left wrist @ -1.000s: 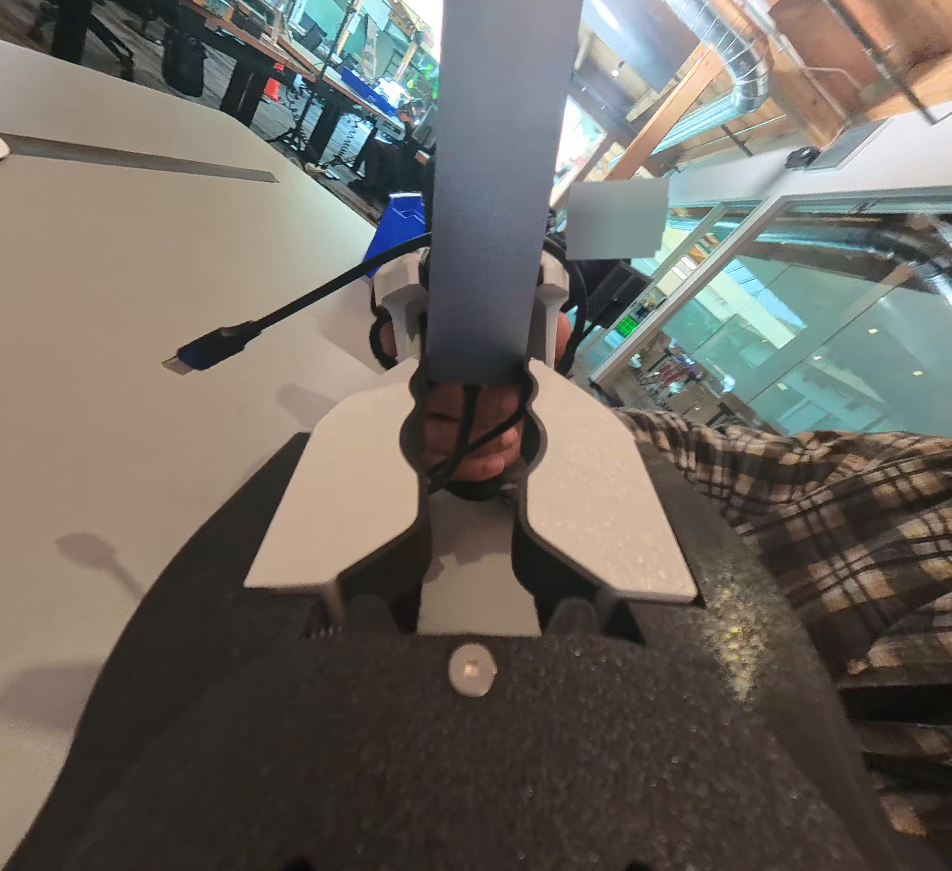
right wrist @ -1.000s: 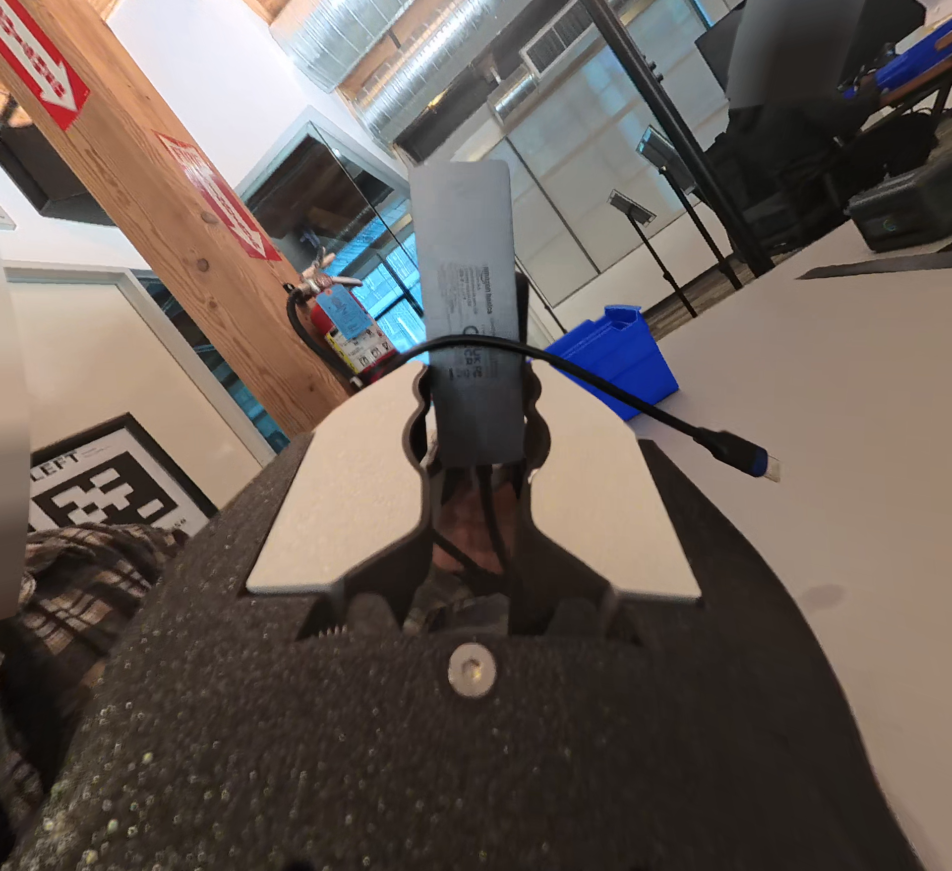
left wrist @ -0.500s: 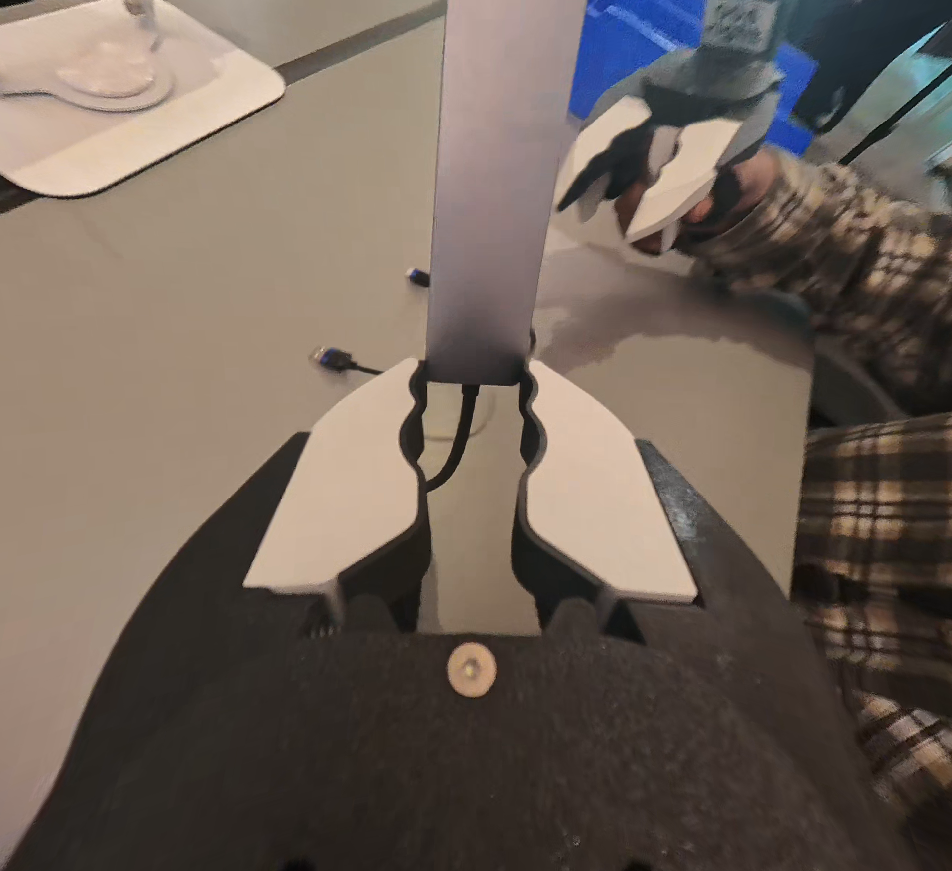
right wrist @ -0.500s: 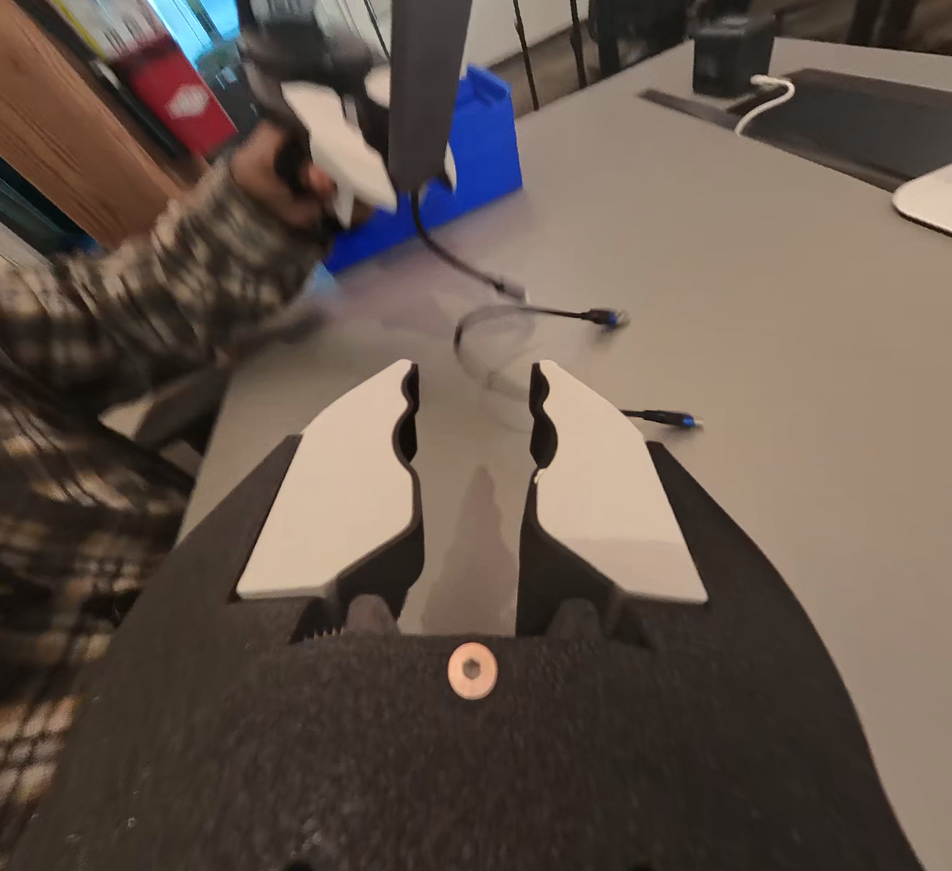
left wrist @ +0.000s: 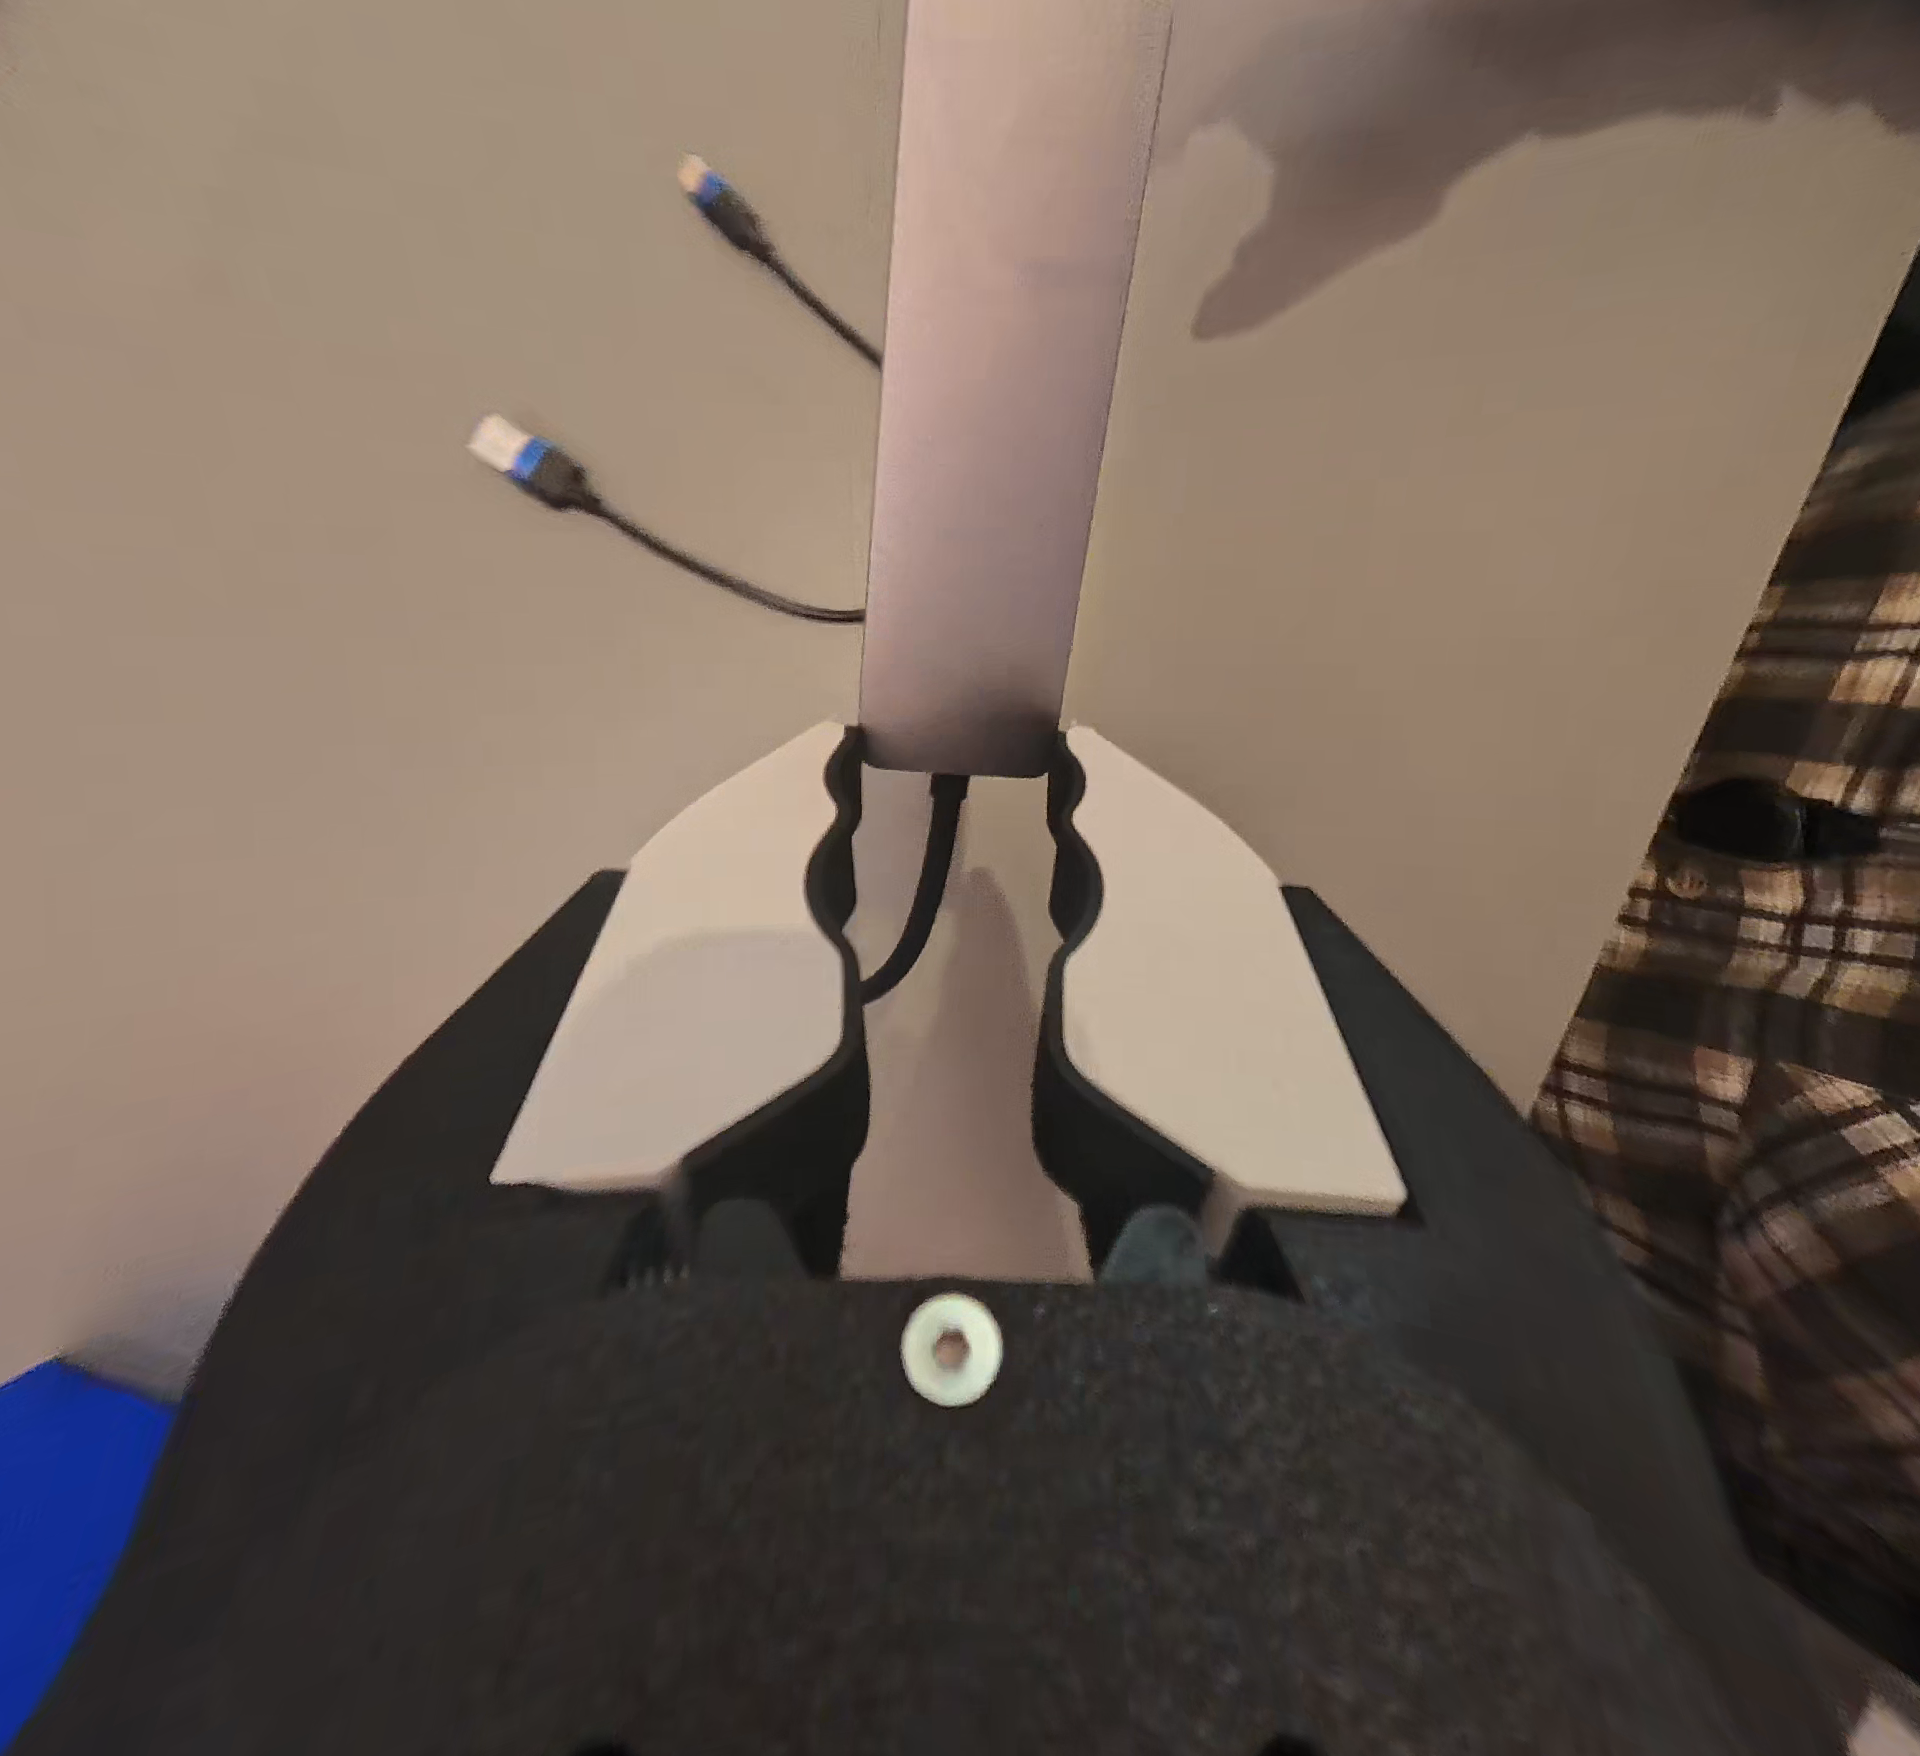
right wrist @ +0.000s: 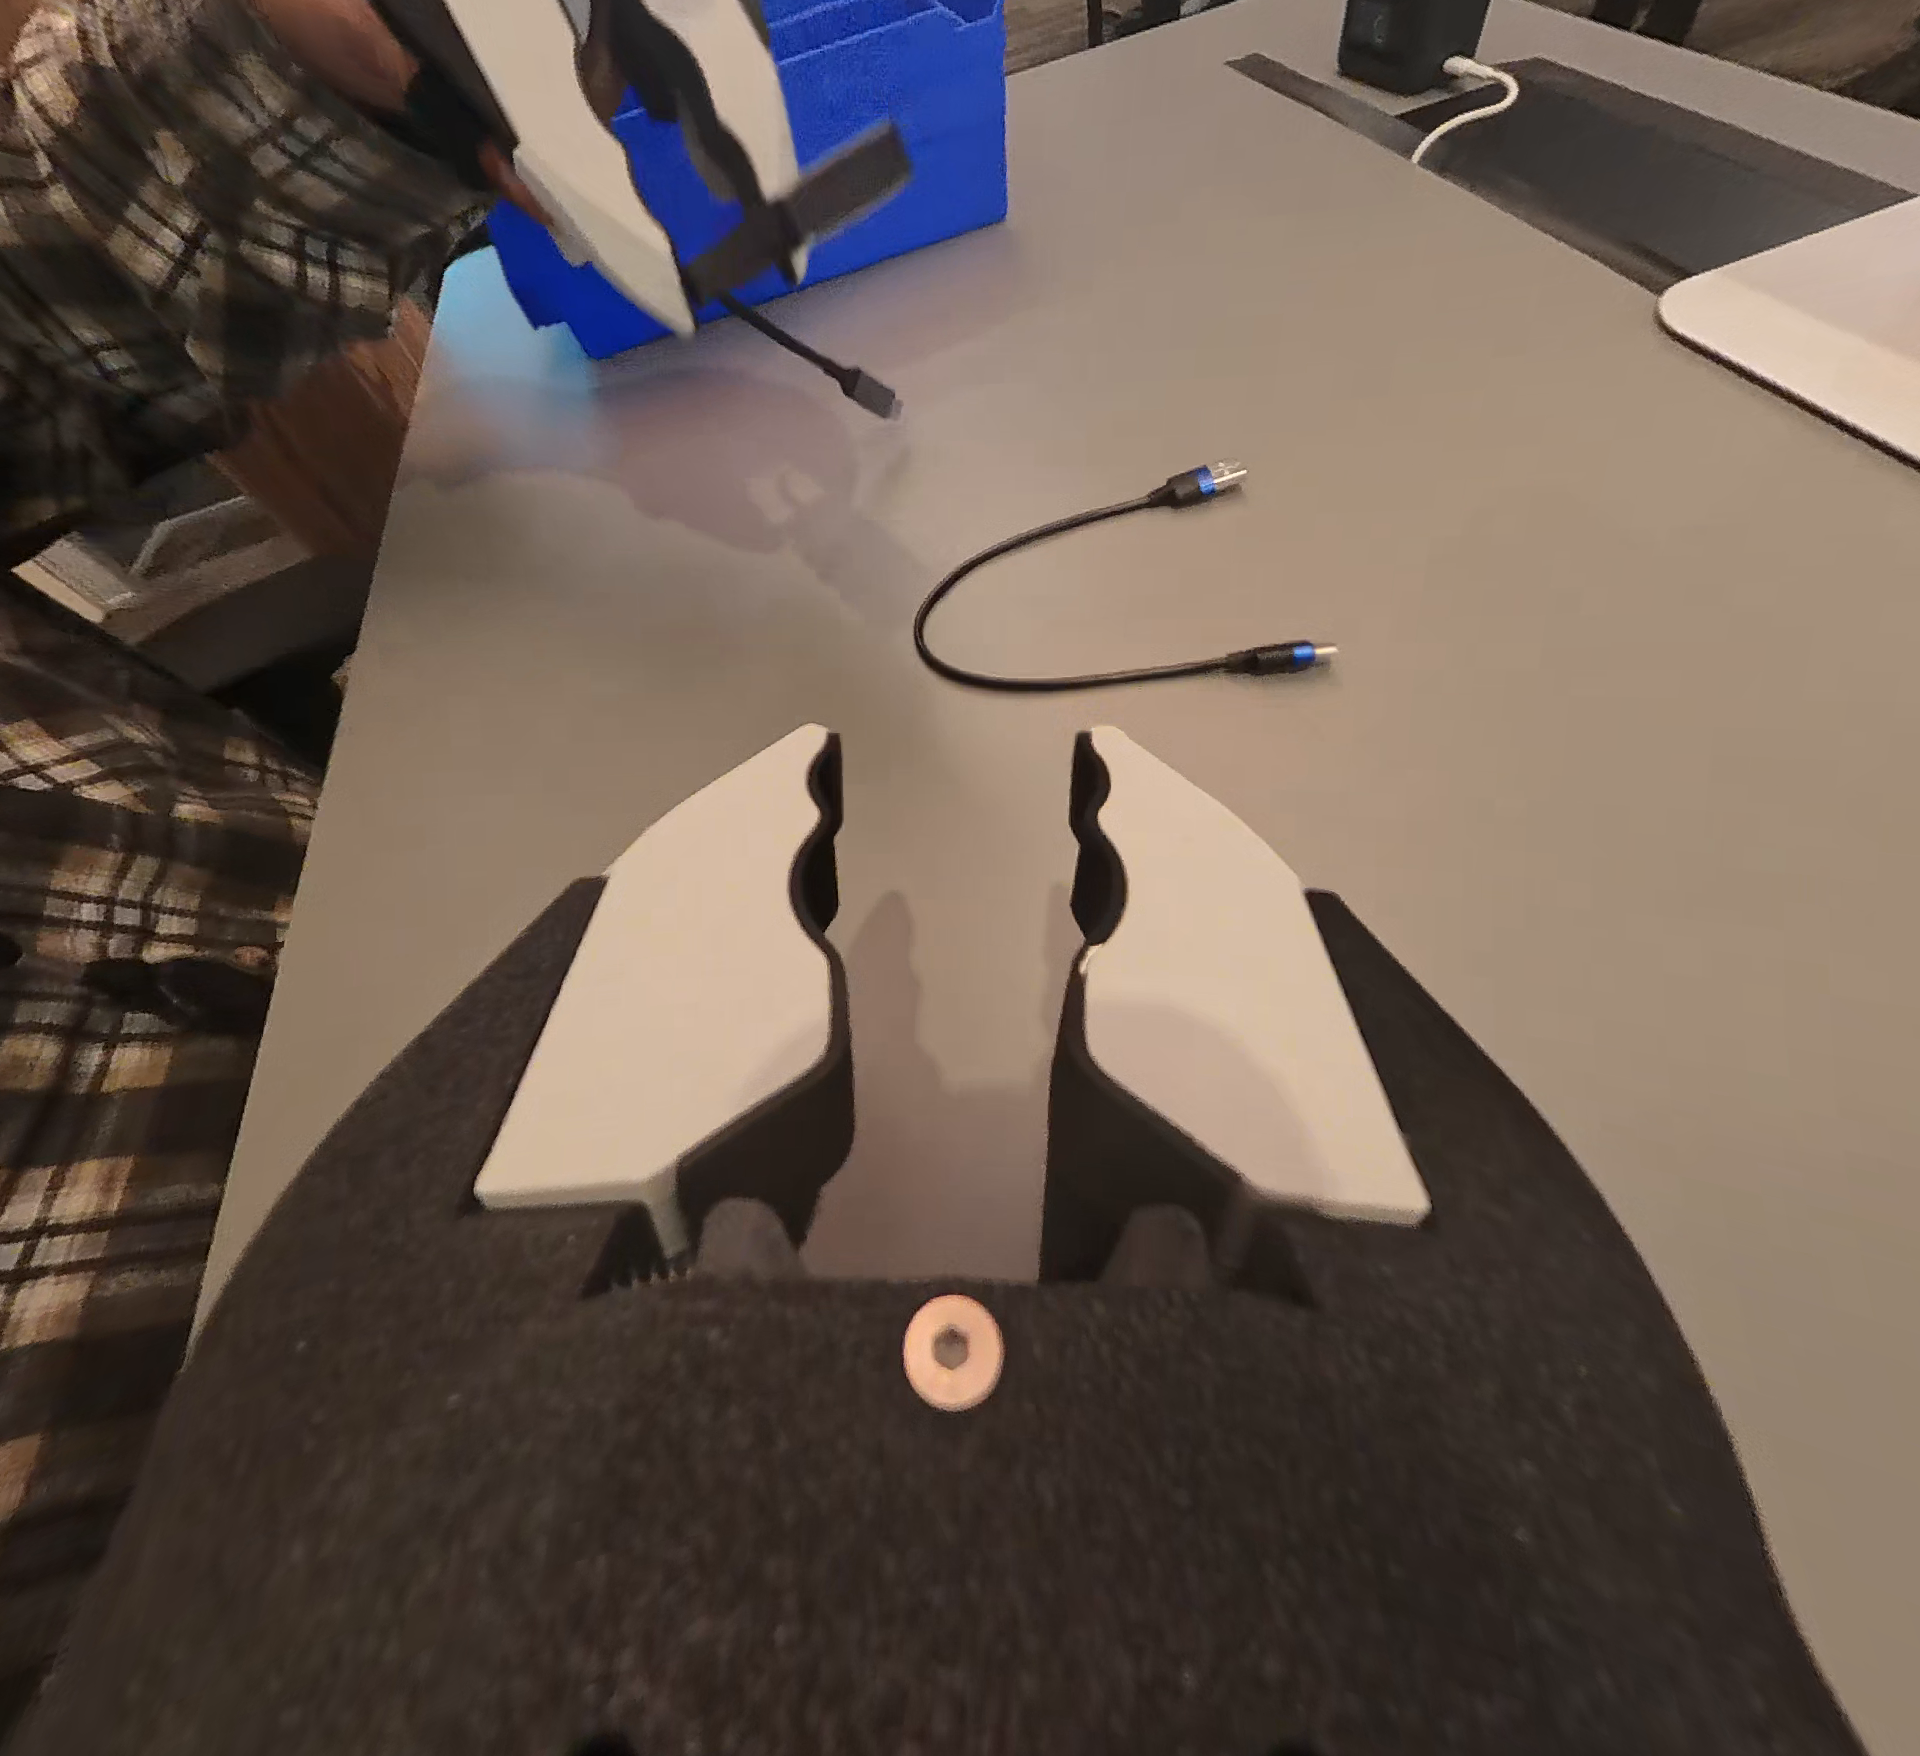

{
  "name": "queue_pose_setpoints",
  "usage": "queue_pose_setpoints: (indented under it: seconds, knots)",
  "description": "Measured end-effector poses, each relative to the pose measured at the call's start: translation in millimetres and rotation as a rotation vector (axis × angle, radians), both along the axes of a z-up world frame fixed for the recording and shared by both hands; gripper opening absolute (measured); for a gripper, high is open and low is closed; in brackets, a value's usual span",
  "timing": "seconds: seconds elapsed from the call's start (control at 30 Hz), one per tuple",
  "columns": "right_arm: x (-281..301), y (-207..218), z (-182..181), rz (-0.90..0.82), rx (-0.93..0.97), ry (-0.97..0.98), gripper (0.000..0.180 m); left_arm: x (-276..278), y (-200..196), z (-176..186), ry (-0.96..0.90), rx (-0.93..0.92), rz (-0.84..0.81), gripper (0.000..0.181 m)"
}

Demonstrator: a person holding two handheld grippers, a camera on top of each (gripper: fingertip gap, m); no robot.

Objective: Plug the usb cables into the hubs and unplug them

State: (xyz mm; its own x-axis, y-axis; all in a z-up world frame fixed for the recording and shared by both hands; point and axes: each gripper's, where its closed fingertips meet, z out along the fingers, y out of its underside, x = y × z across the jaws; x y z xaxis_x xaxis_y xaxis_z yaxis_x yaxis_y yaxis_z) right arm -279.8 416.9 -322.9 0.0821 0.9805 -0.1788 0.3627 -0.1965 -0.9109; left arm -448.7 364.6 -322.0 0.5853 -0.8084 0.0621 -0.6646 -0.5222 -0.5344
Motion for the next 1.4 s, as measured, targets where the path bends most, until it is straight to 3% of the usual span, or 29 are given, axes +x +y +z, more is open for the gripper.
queue_pose_setpoints:
  seconds: [0.33, 0.6, 0.77, 1.0, 1.2, 1.4]
  knots:
    - [50, 2, 9, -0.082, 0.042, -0.027, 0.042, 81, -5, -48, 0.153, -0.090, -0.209, 0.033]
    - [57, -7, -5, -0.053, 0.061, -0.107, 0.043, 108, -4, -76, 0.164, -0.143, -0.283, 0.033]
    - [49, -12, -22, -0.010, 0.092, -0.199, 0.046, 99, -3, -73, 0.074, -0.110, -0.260, 0.034]
    - [16, -25, -43, 0.107, 0.169, -0.358, 0.051, 56, 14, -34, -0.283, -0.051, -0.099, 0.045]
    - [-22, -40, -57, 0.209, 0.184, -0.439, 0.053, 7, 63, -5, -0.514, 0.215, 0.063, 0.044]
    - [-24, -43, -72, 0.249, 0.208, -0.527, 0.059, -10, 66, -4, -0.610, 0.323, 0.081, 0.041]
